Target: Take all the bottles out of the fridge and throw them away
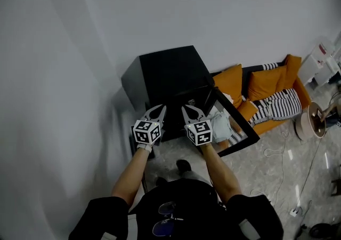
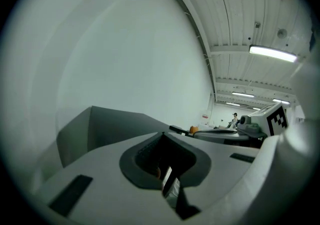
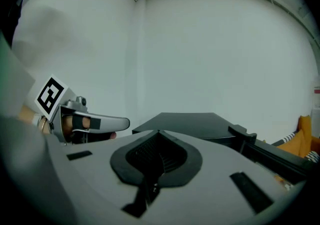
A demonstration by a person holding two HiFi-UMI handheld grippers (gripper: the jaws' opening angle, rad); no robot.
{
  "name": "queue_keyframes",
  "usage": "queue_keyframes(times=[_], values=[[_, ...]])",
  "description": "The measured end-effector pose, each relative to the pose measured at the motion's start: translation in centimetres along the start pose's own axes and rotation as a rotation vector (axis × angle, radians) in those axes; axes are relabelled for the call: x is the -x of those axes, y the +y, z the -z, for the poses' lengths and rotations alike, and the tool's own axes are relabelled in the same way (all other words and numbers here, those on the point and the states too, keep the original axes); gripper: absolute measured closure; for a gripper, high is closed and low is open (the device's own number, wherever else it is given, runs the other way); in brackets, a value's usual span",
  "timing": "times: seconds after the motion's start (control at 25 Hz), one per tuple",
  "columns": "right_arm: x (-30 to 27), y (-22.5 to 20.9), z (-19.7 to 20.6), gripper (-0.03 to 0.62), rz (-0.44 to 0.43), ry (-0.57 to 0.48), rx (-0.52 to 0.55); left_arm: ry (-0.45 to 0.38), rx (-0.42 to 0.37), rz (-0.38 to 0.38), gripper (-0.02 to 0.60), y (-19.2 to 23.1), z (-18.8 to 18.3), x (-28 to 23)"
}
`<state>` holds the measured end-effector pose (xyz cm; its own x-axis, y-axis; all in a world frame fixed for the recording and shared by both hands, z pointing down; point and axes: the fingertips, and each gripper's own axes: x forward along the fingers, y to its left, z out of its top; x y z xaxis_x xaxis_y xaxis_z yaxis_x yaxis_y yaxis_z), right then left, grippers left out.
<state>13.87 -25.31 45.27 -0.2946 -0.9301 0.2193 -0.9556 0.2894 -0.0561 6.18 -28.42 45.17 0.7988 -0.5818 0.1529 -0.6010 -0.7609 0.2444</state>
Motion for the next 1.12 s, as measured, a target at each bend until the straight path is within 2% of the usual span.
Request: queue_keyframes(times=[0.24,0.44,1.12], values=[[3.0,-4.6,1.2,0.586,0.101,-0.002,-0.032,0.032,-0.026,0.081,0.583,-3.4,0.9,-3.3],[4.6,-6.8,2.9,0.586,0.153,0.009,-0.056,0.056,-0.035,0.120,0.583,-5.0,2.0,-4.8],[4.5,-9.2,6.7,0.586,0.176,0.050,-0.101,0.106,-0.040,0.115,0.583,-5.4,4.4,-6.6]])
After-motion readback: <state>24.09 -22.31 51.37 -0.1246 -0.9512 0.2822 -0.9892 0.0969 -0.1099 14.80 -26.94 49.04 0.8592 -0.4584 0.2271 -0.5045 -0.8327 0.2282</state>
